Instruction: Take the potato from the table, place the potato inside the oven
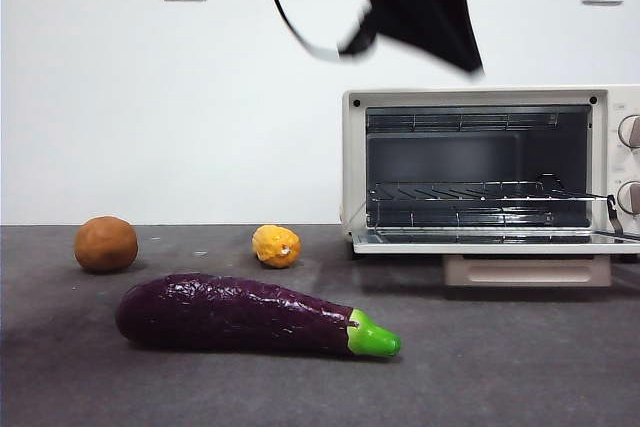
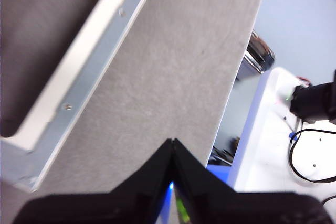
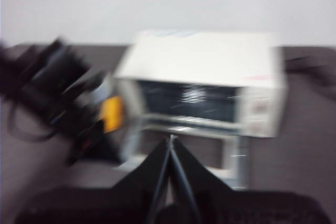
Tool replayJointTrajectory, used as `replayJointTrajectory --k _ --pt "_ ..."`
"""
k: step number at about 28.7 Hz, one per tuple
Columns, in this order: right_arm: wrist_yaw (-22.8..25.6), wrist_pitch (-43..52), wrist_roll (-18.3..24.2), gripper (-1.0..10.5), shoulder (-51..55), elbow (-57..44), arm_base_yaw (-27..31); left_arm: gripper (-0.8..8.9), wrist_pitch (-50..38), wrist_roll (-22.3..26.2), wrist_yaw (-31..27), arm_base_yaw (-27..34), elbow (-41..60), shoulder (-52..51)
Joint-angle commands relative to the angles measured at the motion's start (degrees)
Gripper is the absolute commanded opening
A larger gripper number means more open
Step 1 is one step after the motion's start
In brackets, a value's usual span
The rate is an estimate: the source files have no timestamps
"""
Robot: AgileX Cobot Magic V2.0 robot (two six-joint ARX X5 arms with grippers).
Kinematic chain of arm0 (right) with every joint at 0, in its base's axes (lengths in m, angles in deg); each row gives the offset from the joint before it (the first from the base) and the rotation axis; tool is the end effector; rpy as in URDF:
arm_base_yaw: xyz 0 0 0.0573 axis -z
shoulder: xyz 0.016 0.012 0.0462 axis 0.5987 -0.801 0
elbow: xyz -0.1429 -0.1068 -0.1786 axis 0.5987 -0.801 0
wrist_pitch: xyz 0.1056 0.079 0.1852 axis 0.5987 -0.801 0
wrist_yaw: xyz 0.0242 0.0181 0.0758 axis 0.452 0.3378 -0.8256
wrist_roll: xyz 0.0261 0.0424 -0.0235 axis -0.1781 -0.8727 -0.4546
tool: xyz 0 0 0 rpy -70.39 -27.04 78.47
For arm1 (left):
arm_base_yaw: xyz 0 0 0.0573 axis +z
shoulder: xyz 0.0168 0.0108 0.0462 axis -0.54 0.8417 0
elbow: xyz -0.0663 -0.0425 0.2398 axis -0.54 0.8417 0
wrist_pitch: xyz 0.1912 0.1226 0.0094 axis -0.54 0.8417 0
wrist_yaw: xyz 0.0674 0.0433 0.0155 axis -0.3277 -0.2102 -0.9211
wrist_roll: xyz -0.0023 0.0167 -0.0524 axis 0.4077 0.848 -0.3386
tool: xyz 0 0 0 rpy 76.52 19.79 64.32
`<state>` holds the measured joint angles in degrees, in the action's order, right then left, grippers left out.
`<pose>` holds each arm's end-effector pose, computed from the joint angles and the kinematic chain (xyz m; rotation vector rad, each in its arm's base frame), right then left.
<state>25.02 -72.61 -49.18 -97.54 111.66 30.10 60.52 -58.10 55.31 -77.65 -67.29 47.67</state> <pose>0.0376 0.0106 0.4755 0.0313 0.4248 0.3061 0.2715 -0.2902 0.3225 0.2872 1.1014 -1.1657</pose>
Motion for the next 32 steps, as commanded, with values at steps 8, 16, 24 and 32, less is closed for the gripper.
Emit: replayJointTrajectory --k 8,16,24,32 --pt "-31.7 8.8 -1.1 0.0 -10.7 0.0 -0.1 -0.05 5.0 2.6 -7.0 2.1 -0.3 -15.9" --pt "-32.0 19.6 -6.1 0.0 -16.1 0.0 -4.1 -0.05 5.0 2.4 -14.4 4.7 -0.3 -29.1" --pt "-21.3 29.9 -12.0 0.1 -23.0 0.0 -19.1 -0.05 5.1 1.4 -18.8 7.6 0.9 -39.6" --pt "-15.0 39.6 -15.3 1.5 -32.3 0.1 -30.8 -0.05 5.1 0.9 -24.4 9.2 15.4 -53.8"
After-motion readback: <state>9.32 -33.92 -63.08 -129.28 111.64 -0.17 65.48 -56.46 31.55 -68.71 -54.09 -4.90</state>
